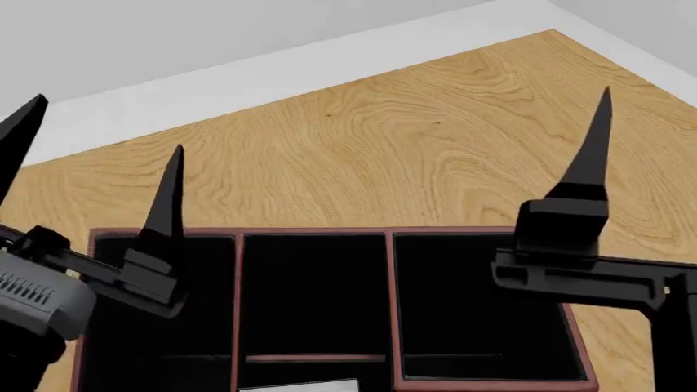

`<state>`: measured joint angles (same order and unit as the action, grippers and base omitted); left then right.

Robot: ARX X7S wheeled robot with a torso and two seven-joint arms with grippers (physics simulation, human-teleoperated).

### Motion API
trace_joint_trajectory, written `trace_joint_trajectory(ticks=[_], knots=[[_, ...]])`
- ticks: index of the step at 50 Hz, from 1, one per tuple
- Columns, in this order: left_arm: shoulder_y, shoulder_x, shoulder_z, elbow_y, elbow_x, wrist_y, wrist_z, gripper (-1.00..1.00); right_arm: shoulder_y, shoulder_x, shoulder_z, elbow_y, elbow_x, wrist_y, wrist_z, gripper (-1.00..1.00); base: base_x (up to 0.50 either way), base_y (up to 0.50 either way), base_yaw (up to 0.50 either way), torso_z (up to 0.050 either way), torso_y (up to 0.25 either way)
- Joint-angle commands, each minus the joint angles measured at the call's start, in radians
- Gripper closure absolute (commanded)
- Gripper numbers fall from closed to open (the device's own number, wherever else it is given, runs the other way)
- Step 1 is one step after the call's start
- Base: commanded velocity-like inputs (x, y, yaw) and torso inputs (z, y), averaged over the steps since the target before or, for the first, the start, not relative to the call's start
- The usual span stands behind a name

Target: Pick up the book and place it in the back compartment of the caddy.

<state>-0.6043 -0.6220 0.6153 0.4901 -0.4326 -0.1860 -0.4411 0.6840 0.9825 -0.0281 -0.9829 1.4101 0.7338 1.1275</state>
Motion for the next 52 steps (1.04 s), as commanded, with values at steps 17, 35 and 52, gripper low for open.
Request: trace_joint_trajectory(ticks=[17, 35, 52], knots=[[0.085, -0.081, -0.040, 0.131, 0.068, -0.007, -0.110, -1.00, 0.215, 0.027, 0.070, -0.064, 0.295, 0.115, 0.196, -1.00, 0.00, 0.00, 0.00, 0.000, 0.000], [0.144, -0.143, -0.075, 0.261, 0.091, -0.032, -0.185, -1.00, 0.300, -0.121, 0.310, -0.061, 0.579, 0.387, 0.347, -1.00, 0.00, 0.00, 0.00, 0.000, 0.000], [0.176, -0.185, -0.107, 0.342, 0.096, -0.046, -0.229, -1.00, 0.365, -0.093, 0.336, -0.062, 0.699, 0.394, 0.438, -1.00, 0.00, 0.00, 0.00, 0.000, 0.000]])
